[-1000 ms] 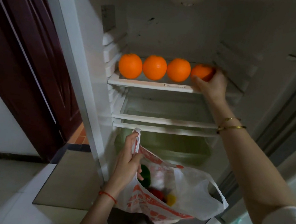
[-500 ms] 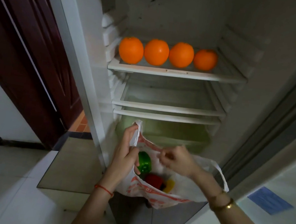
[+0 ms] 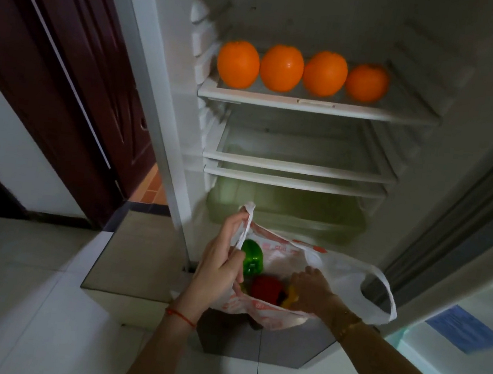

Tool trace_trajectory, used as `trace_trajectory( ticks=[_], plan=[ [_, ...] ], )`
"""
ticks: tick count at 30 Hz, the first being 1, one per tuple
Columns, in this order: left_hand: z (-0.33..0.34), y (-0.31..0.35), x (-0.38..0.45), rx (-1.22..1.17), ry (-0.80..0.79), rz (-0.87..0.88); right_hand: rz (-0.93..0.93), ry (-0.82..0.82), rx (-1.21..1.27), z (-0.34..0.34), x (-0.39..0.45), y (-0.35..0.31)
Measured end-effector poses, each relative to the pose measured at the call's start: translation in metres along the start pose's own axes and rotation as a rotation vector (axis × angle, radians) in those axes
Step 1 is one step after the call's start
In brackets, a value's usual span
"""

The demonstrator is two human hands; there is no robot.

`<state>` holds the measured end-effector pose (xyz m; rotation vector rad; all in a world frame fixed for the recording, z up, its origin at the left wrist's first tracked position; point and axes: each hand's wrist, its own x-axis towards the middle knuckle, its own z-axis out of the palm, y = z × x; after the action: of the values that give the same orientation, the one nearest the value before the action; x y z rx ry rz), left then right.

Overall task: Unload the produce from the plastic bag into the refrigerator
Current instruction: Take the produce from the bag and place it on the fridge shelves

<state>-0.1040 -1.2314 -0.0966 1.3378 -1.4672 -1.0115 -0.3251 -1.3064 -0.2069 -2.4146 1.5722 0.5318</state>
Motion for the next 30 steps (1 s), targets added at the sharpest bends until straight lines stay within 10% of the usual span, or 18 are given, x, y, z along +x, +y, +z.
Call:
trace_trajectory(
  ticks=[30],
  plan=[
    [0.0, 0.003, -0.001, -0.046, 0.006, -0.024, 0.094, -0.006, 0.321, -0.001, -0.001, -0.005]
  ],
)
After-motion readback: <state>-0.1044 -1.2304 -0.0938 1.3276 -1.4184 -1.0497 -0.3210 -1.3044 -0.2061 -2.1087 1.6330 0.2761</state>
